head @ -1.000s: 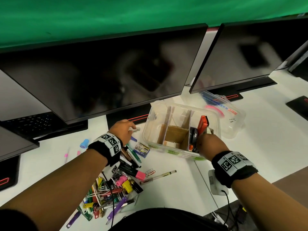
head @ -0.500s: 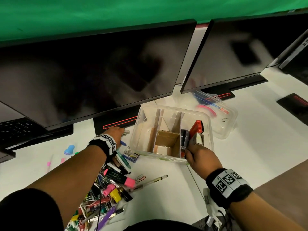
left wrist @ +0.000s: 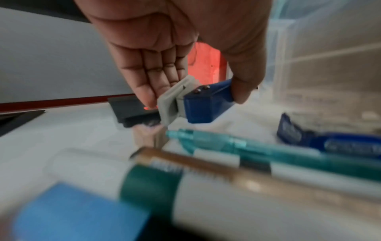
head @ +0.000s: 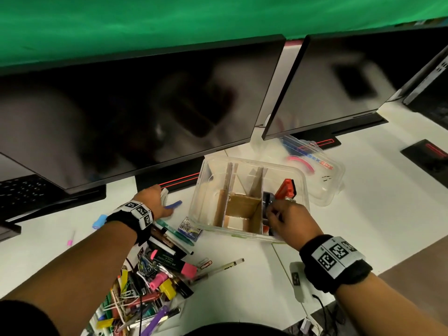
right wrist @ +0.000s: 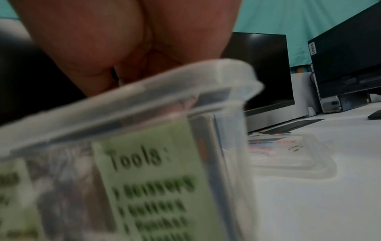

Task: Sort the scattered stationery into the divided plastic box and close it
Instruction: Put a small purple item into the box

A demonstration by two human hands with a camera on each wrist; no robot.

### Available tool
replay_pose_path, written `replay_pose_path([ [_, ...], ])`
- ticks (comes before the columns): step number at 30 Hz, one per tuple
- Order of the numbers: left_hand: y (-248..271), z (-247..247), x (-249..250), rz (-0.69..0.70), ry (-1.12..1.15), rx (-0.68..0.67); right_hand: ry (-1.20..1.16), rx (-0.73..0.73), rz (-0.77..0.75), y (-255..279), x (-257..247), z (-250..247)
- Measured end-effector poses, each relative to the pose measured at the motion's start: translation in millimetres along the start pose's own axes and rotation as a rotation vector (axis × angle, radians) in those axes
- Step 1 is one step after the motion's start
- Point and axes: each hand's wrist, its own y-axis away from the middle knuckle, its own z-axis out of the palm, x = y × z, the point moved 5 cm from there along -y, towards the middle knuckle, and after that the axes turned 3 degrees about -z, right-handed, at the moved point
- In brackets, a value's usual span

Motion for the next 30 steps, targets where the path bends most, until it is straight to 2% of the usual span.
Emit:
replay_pose_path([
  [4,14,-34,0,0.001,0.317,0.112,-0.206,0.025,0.043,-21,-17,-10],
  [7,28,-55,10,0.05,0.659,0.082,-0.343,-0.015,0.036,-35,-35,-9],
  [9,41,-65,26,0.131,0.888,-0.028,-0.446,-0.037,0.031,-43,-49,-9],
  [12,64,-74,61,0.31,1.143,-0.331,-0.676,-0.069,0.059,-50,-68,-7],
  [14,76,-75,80,0.402,1.207,-0.466,-0.767,-0.109,0.089,-53,-76,-4],
  [16,81,-72,94,0.446,1.233,-0.523,-0.775,-0.132,0.111,-55,-79,0],
  [20,82,-62,108,0.418,1.376,-0.559,-0.895,-0.105,0.18,-55,-67,6],
  [26,84,-52,120,0.312,1.572,-0.546,-1.014,-0.023,0.163,-50,-56,5],
  [30,85,-54,127,0.254,1.665,-0.557,-1.185,0.023,0.192,-48,-49,4],
])
